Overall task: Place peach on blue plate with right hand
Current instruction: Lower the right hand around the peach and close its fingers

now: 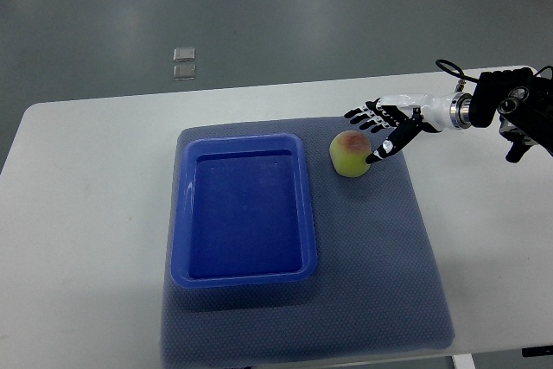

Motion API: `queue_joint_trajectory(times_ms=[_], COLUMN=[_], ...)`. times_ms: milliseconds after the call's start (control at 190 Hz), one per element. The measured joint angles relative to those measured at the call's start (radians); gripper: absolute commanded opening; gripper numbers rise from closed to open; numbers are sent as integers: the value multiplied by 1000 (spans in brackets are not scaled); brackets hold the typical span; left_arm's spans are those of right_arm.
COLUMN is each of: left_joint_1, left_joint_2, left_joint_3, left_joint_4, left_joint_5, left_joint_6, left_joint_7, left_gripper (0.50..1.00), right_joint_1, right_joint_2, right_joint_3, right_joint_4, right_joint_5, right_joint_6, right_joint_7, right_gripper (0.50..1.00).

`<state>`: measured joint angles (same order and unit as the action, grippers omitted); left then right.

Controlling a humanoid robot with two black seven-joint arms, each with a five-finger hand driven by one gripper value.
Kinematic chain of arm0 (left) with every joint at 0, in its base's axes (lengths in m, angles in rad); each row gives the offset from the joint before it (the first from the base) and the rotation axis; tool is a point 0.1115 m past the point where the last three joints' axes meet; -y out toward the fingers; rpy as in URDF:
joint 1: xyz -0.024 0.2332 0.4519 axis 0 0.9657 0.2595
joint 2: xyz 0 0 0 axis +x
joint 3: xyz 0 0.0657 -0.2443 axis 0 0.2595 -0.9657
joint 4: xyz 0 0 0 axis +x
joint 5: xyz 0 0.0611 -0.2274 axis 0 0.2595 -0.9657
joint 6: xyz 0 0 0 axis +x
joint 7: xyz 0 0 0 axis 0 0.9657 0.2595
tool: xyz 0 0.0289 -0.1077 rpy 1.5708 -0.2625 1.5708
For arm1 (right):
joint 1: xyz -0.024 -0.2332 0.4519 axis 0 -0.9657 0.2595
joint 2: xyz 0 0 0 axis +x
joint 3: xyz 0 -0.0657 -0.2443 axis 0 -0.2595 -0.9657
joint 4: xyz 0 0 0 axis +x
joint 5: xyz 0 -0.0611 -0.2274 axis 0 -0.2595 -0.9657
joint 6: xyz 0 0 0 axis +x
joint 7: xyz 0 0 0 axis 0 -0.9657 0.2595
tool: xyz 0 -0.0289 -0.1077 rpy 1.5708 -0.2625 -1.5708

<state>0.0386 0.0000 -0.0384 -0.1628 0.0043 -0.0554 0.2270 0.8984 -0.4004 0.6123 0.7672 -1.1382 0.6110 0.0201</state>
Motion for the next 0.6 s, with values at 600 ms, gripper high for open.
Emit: queue_joint_trajectory(times_ms=[600], left_joint_1=[1], left_joint_2=[0], left_joint_3=[1], left_joint_4=[2], left_joint_5=[0], left_joint_6=[2], left_joint_7=[0], left_gripper=[1000], right_joint_1=[27], right_joint_2=[16], right_joint_3=[-14], right_joint_4=[0], right_joint_5=[-117], right_joint_6=[-33], right_joint_7=[0], right_gripper=[928])
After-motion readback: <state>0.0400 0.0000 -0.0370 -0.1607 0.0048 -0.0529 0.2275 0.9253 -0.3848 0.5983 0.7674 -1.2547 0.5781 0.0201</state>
